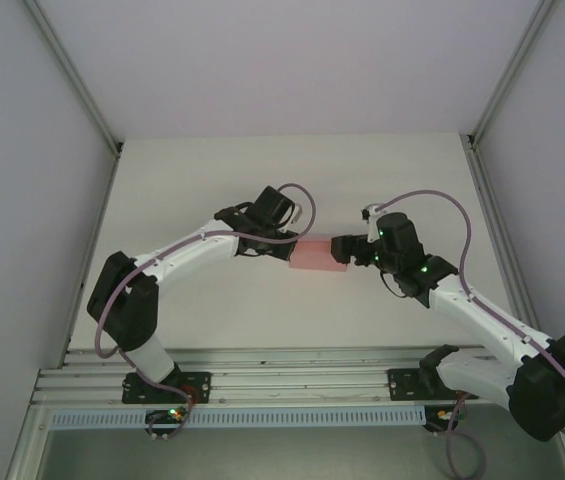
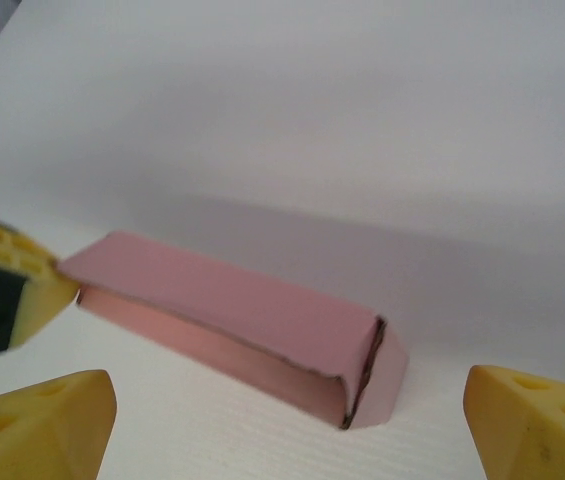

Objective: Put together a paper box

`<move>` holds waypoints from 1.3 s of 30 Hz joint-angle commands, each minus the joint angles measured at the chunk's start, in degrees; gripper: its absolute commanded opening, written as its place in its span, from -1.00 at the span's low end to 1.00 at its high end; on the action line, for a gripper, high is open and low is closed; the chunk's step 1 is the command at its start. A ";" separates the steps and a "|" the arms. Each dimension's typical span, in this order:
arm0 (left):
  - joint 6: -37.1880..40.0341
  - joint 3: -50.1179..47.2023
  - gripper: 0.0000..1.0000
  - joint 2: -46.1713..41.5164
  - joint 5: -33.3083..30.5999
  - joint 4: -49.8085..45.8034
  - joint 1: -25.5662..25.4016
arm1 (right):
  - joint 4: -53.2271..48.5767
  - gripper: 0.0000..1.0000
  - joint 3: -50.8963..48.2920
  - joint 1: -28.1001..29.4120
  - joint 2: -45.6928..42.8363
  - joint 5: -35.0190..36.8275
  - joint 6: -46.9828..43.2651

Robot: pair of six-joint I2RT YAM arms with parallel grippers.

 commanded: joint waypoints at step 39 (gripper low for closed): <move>-4.73 -1.17 -0.12 0.52 14.20 5.34 6.97 | 5.15 -0.39 -9.89 -1.91 14.47 4.05 16.42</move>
